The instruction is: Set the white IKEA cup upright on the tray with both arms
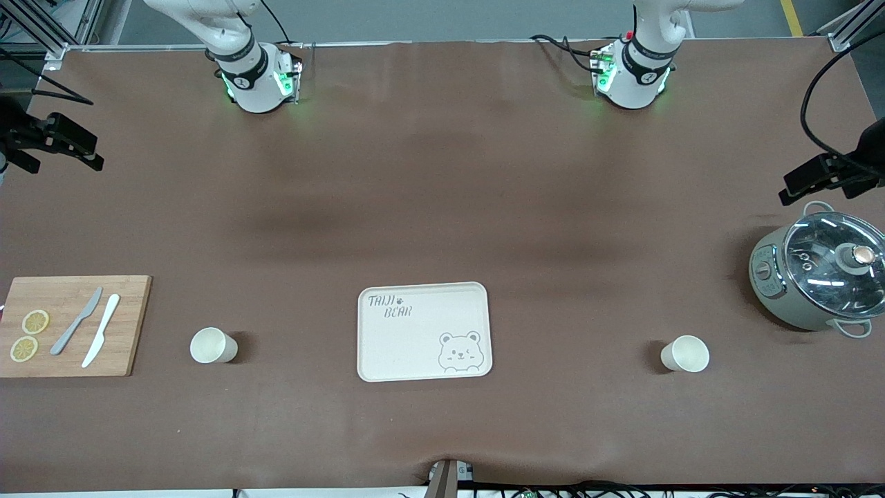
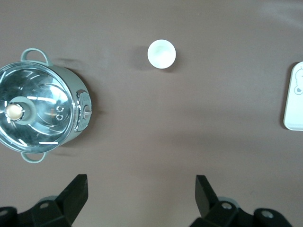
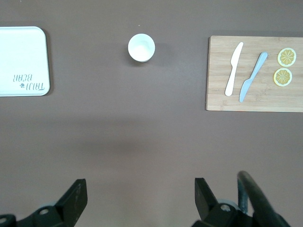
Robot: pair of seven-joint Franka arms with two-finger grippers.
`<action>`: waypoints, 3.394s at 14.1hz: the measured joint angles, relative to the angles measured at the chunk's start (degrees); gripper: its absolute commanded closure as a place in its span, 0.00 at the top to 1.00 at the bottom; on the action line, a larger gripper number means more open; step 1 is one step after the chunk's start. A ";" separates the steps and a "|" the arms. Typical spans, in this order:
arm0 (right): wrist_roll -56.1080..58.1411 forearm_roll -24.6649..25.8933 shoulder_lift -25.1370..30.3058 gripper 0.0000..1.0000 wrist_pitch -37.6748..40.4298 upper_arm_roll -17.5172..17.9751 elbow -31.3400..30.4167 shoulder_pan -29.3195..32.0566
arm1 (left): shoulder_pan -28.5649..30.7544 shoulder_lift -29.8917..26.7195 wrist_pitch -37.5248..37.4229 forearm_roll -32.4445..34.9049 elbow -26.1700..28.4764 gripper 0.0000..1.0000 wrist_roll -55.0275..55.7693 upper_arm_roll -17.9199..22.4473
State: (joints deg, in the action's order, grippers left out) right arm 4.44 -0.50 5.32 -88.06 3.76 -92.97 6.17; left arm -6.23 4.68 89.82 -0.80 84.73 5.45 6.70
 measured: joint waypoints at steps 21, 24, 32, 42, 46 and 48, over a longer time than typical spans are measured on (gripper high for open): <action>-0.51 0.06 -33.53 1.00 -25.89 -0.72 9.37 -1.07 | 3.17 17.58 22.92 2.27 5.71 1.00 -1.19 0.35; -0.51 0.07 -39.75 1.00 -33.50 -0.95 9.74 -0.63 | 3.18 21.43 29.86 2.27 5.83 1.00 -1.19 0.34; -0.50 0.12 -46.07 1.00 -38.33 -1.05 11.66 -0.51 | 3.16 28.81 40.09 2.27 5.83 1.00 -1.19 0.27; -0.49 1.69 -49.49 1.00 -41.65 -0.83 11.67 -0.72 | 2.69 36.48 50.96 2.08 5.77 0.78 -0.57 0.07; -0.50 1.69 -51.29 1.00 -43.38 -0.82 11.67 -0.72 | 2.64 37.18 51.63 0.32 5.67 0.31 4.03 -0.21; -0.50 1.69 -51.53 0.92 -43.70 -0.81 11.67 -0.73 | 2.52 37.18 51.64 0.15 5.50 0.11 4.85 -0.36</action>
State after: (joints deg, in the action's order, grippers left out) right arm 3.95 1.19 -46.21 -131.76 2.95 -81.30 5.44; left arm -3.71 41.86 141.46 -0.65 90.23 10.30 6.34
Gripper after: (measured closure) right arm 0.000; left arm 0.502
